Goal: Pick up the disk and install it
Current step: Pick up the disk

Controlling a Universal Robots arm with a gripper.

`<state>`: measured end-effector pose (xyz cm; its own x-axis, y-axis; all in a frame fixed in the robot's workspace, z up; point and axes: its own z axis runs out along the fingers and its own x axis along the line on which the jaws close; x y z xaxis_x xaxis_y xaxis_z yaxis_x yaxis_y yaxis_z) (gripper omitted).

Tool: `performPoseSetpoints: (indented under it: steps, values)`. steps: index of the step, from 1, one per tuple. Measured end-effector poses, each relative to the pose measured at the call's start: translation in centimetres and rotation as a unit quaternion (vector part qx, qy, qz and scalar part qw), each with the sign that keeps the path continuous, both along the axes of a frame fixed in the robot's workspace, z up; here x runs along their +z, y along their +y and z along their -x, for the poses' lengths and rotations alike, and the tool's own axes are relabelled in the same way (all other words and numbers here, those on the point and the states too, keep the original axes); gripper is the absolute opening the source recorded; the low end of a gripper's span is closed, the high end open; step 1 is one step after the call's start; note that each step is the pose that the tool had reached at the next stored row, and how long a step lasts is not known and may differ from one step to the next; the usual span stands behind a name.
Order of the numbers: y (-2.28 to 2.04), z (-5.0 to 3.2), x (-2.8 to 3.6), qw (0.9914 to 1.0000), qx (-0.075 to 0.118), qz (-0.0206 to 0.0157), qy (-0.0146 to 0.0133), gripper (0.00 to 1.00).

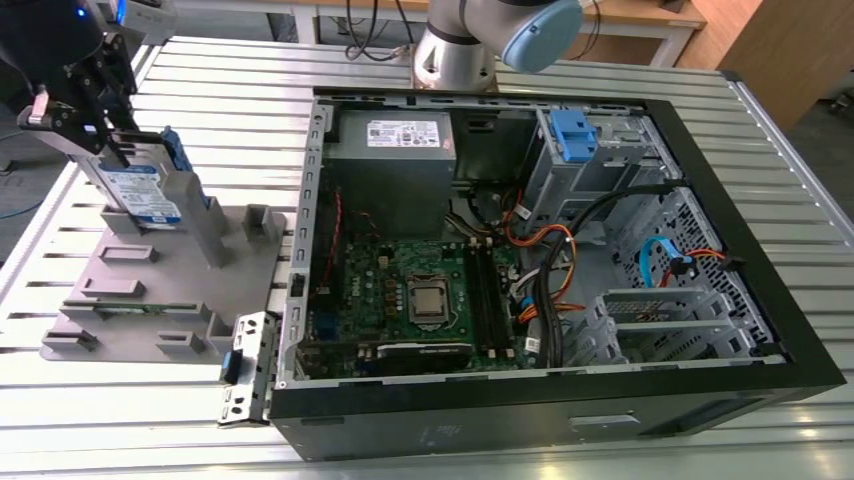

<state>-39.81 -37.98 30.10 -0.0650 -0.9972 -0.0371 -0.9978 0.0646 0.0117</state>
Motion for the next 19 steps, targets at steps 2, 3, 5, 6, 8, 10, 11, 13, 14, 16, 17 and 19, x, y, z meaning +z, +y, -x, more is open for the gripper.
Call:
performPoseSetpoints:
  steps: [2,3,5,6,8,10,11,13,14,16,17,19]
  values:
    - [0.00,0.00,0.00,1.00000,0.000,0.0000,0.0000,0.45]
    - [0.00,0.00,0.00,1.00000,0.000,0.0000,0.0000,0.45]
    - [0.00,0.00,0.00,1.00000,0.000,0.0000,0.0000,0.38]
    - [0.00,0.00,0.00,1.00000,0.000,0.0000,0.0000,0.38]
    - [0.00,0.00,0.00,1.00000,0.000,0.0000,0.0000,0.38]
    - [0.00,0.00,0.00,1.00000,0.000,0.0000,0.0000,0.38]
    - [0.00,0.00,0.00,1.00000,0.000,0.0000,0.0000,0.38]
    - [0.00,0.00,0.00,1.00000,0.000,0.0000,0.0000,0.38]
    - [0.00,0.00,0.00,1.00000,0.000,0.0000,0.0000,0.36]
    - [0.00,0.00,0.00,1.00000,0.000,0.0000,0.0000,0.35]
    - [0.00,0.00,0.00,1.00000,0.000,0.0000,0.0000,0.35]
    - [0.00,0.00,0.00,1.00000,0.000,0.0000,0.0000,0.35]
